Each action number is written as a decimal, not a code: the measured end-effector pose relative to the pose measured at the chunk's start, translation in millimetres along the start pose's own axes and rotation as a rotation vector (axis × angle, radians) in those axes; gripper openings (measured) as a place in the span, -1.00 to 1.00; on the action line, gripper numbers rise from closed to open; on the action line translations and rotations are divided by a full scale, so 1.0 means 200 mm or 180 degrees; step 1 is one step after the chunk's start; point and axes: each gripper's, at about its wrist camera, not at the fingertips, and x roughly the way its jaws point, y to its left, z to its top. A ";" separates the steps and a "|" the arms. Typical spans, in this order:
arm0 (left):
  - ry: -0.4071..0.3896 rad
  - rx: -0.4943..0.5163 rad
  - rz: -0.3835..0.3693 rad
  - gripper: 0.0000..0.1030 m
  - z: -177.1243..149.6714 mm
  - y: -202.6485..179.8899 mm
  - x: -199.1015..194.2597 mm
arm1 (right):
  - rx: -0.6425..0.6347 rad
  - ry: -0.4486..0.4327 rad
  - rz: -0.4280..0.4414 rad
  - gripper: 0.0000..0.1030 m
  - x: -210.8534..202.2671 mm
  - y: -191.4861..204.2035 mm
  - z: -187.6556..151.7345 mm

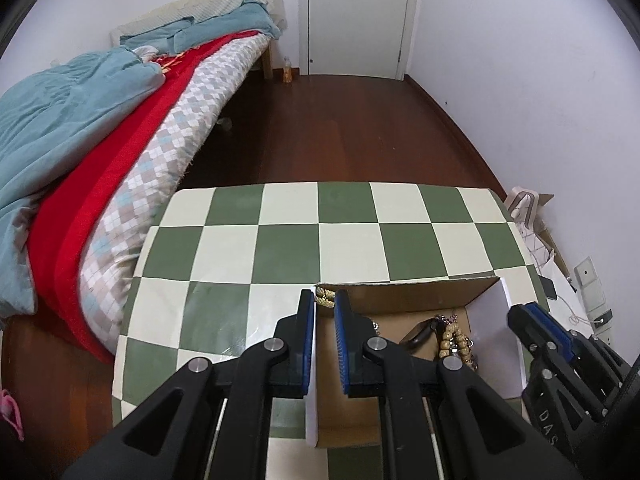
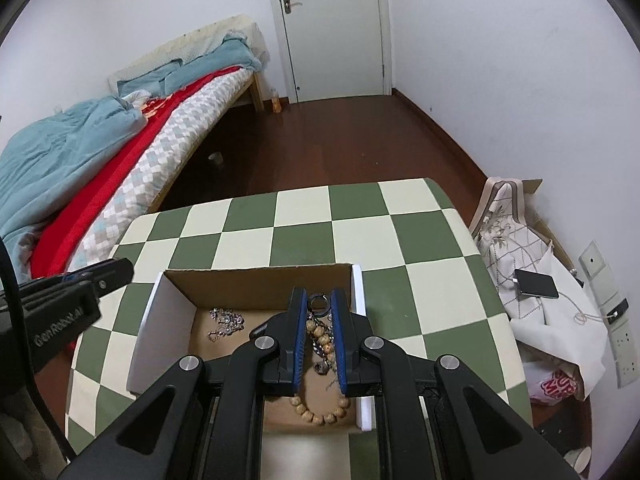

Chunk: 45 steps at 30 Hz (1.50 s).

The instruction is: Organize jewelry

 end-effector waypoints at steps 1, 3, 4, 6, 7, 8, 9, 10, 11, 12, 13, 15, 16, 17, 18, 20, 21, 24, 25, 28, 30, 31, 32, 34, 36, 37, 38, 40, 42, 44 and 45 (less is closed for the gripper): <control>0.0010 0.0007 0.0002 -0.84 0.00 0.00 0.01 | -0.0006 0.0043 0.0014 -0.74 0.02 0.00 0.01; 0.0025 0.0006 0.0007 -0.78 0.01 -0.01 0.02 | -0.0026 0.0115 0.0037 -0.74 0.05 0.01 0.03; 0.0024 0.0005 0.0006 -0.77 0.01 -0.01 0.01 | -0.0022 0.0144 0.0050 -0.74 0.06 0.01 0.03; 0.0011 0.0001 0.0051 -0.77 0.00 -0.01 0.01 | -0.0036 0.0183 0.0052 -0.73 0.07 0.02 0.04; -0.0009 -0.0021 0.0075 -0.77 0.00 0.00 0.00 | -0.0048 0.0204 0.0048 -0.73 0.07 0.02 0.04; -0.0022 -0.0029 0.0078 -0.75 0.00 0.00 -0.01 | -0.0058 0.0220 0.0039 -0.72 0.06 0.03 0.03; -0.0028 -0.0033 0.0090 -0.56 0.00 0.01 -0.01 | -0.0065 0.0229 0.0029 -0.63 0.06 0.03 0.03; -0.0045 -0.0047 0.0113 -0.12 0.00 0.01 -0.02 | -0.0075 0.0237 0.0010 -0.53 0.05 0.04 0.03; -0.0065 -0.0056 0.0126 0.53 0.01 0.02 -0.03 | -0.0079 0.0238 -0.0001 -0.25 0.04 0.04 0.03; -0.0091 -0.0072 0.0126 0.79 0.01 0.02 -0.05 | -0.0083 0.0236 -0.0010 0.04 0.03 0.04 0.03; -0.0110 -0.0080 0.0119 0.93 0.01 0.03 -0.06 | -0.0090 0.0237 -0.0010 0.14 0.02 0.04 0.02; -0.0110 -0.0083 0.0138 0.93 0.01 0.03 -0.08 | -0.0106 0.0242 -0.0035 0.21 0.00 0.04 0.02; -0.0083 -0.0087 0.0160 0.94 0.01 0.04 -0.09 | -0.0122 0.0262 -0.0065 0.23 -0.01 0.05 0.02; -0.0068 -0.0085 0.0190 0.96 0.00 0.04 -0.10 | -0.0127 0.0289 -0.0103 0.38 -0.03 0.05 0.02; -0.0053 -0.0085 0.0215 0.98 0.00 0.05 -0.11 | -0.0124 0.0317 -0.0116 0.64 -0.04 0.05 0.02; -0.0032 -0.0090 0.0229 0.99 -0.01 0.06 -0.13 | -0.0121 0.0437 -0.0129 0.84 -0.05 0.05 0.02; -0.0022 -0.0090 0.0260 0.99 -0.02 0.06 -0.15 | -0.0133 0.0504 -0.0155 0.84 -0.05 0.05 0.01; 0.0039 -0.0108 0.0307 0.99 -0.06 0.09 -0.19 | -0.0168 0.0670 -0.0178 0.94 -0.08 0.05 0.00; 0.0061 -0.0116 0.0319 0.99 -0.08 0.09 -0.20 | -0.0173 0.0717 -0.0179 0.95 -0.10 0.05 -0.02; 0.0107 -0.0126 0.0324 0.99 -0.12 0.11 -0.27 | -0.0182 0.0763 -0.0240 0.95 -0.18 0.05 -0.04; 0.0144 -0.0094 0.0291 0.99 -0.16 0.11 -0.31 | -0.0172 0.0758 -0.0260 0.95 -0.23 0.04 -0.05; 0.0156 -0.0080 0.0296 0.99 -0.19 0.11 -0.35 | -0.0172 0.0746 -0.0285 0.95 -0.27 0.04 -0.05; 0.0162 -0.0077 0.0300 0.99 -0.20 0.12 -0.38 | -0.0165 0.0743 -0.0304 0.95 -0.31 0.04 -0.06; 0.0175 -0.0088 0.0287 0.99 -0.24 0.13 -0.44 | -0.0155 0.0724 -0.0319 0.96 -0.39 0.03 -0.07; 0.0169 -0.0104 0.0274 0.99 -0.26 0.14 -0.50 | -0.0148 0.0690 -0.0338 0.96 -0.46 0.03 -0.08; 0.0139 -0.0119 0.0277 0.99 -0.28 0.15 -0.55 | -0.0142 0.0662 -0.0350 0.96 -0.51 0.02 -0.09; 0.0116 -0.0121 0.0282 0.99 -0.28 0.15 -0.58 | -0.0138 0.0649 -0.0363 0.96 -0.55 0.02 -0.09; 0.0052 -0.0108 0.0269 0.99 -0.30 0.16 -0.68 | -0.0110 0.0609 -0.0348 0.96 -0.64 0.01 -0.10; -0.0025 -0.0088 0.0255 0.99 -0.31 0.15 -0.78 | -0.0092 0.0541 -0.0352 0.96 -0.74 0.01 -0.11; -0.0092 -0.0065 0.0235 0.99 -0.31 0.15 -0.87 | -0.0075 0.0466 -0.0347 0.96 -0.85 0.00 -0.11; -0.0138 -0.0059 0.0233 0.99 -0.32 0.14 -0.93 | -0.0068 0.0425 -0.0335 0.96 -0.91 0.00 -0.11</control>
